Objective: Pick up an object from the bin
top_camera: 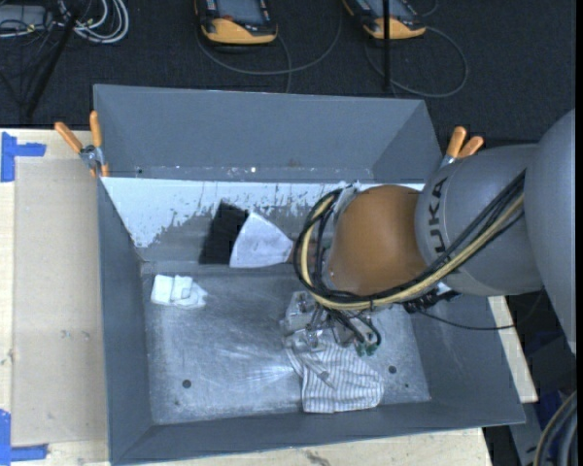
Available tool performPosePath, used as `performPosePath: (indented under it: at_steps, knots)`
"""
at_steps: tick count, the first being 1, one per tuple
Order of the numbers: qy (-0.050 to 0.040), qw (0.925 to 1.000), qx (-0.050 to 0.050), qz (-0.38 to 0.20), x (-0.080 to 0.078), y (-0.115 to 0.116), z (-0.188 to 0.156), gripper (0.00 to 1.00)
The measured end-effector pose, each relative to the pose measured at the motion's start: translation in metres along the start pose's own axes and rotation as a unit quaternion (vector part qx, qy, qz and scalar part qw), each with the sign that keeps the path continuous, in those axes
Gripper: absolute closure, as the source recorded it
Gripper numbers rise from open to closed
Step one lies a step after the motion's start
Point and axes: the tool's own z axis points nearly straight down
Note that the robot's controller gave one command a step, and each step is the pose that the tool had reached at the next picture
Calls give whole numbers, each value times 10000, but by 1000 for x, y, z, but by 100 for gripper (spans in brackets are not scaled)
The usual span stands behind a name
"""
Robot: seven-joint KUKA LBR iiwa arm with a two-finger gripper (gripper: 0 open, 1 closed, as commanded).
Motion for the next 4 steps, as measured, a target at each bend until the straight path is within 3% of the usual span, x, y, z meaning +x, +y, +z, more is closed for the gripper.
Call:
performPosePath:
  at_steps: [1, 2, 3, 4]
  knots:
    - [122, 9998, 43, 148, -15, 3, -134, 100]
    - [128, 9998, 42, 156, -14, 3, -133, 0]
    - [128, 9998, 42, 156, -14, 3, -133, 0]
    - [101, 9998, 41, -178, -17, -1, -101, 0]
